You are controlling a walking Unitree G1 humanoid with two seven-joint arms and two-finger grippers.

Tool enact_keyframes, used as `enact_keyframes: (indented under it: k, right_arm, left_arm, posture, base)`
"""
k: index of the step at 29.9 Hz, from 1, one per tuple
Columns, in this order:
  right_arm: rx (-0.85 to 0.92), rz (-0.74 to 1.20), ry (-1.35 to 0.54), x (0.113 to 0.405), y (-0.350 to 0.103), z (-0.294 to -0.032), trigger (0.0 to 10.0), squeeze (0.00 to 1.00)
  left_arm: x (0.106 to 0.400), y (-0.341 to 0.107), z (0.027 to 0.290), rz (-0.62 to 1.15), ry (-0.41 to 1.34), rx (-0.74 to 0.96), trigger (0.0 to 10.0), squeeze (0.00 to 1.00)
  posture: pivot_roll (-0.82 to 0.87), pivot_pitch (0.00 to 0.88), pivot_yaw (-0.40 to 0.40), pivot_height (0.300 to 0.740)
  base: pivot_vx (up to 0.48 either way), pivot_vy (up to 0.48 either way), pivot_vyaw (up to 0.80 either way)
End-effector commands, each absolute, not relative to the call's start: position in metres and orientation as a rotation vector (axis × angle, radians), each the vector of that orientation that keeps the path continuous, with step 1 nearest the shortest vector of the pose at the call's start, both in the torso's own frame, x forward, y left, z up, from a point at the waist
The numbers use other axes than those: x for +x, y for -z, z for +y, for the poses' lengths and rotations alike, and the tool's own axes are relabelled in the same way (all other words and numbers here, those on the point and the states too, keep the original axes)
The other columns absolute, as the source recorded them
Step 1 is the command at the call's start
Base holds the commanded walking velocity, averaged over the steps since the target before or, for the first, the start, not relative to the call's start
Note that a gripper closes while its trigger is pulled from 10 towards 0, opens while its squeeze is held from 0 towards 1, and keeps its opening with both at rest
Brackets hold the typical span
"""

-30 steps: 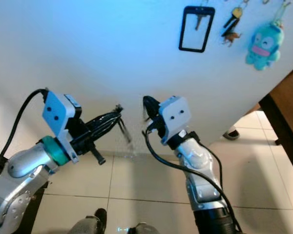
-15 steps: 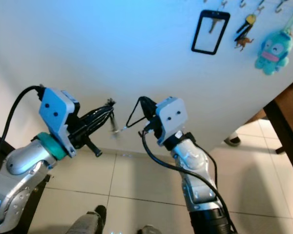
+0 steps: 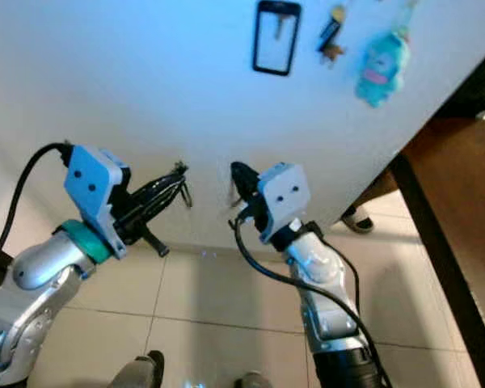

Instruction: Hang keys on a hook

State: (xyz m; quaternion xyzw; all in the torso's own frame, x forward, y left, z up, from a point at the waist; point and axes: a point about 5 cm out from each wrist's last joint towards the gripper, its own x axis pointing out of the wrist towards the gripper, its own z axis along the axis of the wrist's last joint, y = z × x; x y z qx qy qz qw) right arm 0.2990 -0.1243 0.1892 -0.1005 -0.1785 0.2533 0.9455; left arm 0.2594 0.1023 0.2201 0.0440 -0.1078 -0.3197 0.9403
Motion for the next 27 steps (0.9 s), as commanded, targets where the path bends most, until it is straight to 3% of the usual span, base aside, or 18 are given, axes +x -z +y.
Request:
enact_keyframes:
  k: [1,8,14,17,27]
  right_arm:
    - [-0.196,-0.360,-0.508,0.298,-0.188,-0.128,10.0,0.00]
    - [-0.196,-0.359,-0.509,0.298,-0.188,-0.128,10.0,0.00]
    - [-0.196,-0.359,-0.509,0.298,-0.188,-0.128,10.0,0.00]
    - [-0.196,-0.362,-0.510,0.297,-0.188,-0.128,10.0,0.00]
    - [-0.195,-0.367,-0.511,0.298,-0.189,-0.128,10.0,0.00]
  left_arm:
    - [0.258,-0.220,0.099,-0.216,0.667,0.090,10.0,0.00]
    - [0.259,-0.219,0.100,-0.214,0.659,0.089,10.0,0.00]
    - [0.267,-0.220,0.105,-0.200,0.589,0.075,10.0,0.00]
    - [0.270,-0.224,0.110,-0.237,0.544,0.076,10.0,0.00]
    - [0.272,-0.226,0.110,-0.243,0.533,0.077,10.0,0.00]
  posture:
    - [0.02,0.091,0.033,0.740]
    - [0.02,0.092,0.033,0.740]
    - [0.02,0.092,0.032,0.740]
    - [0.02,0.090,0.032,0.740]
    - [0.02,0.086,0.033,0.740]
  base:
    - [0.000,-0.405,0.00]
    - [0.000,-0.336,0.00]
    - [0.000,0.074,0.00]
    - [0.291,0.355,0.00]
    - [0.379,0.000,0.00]
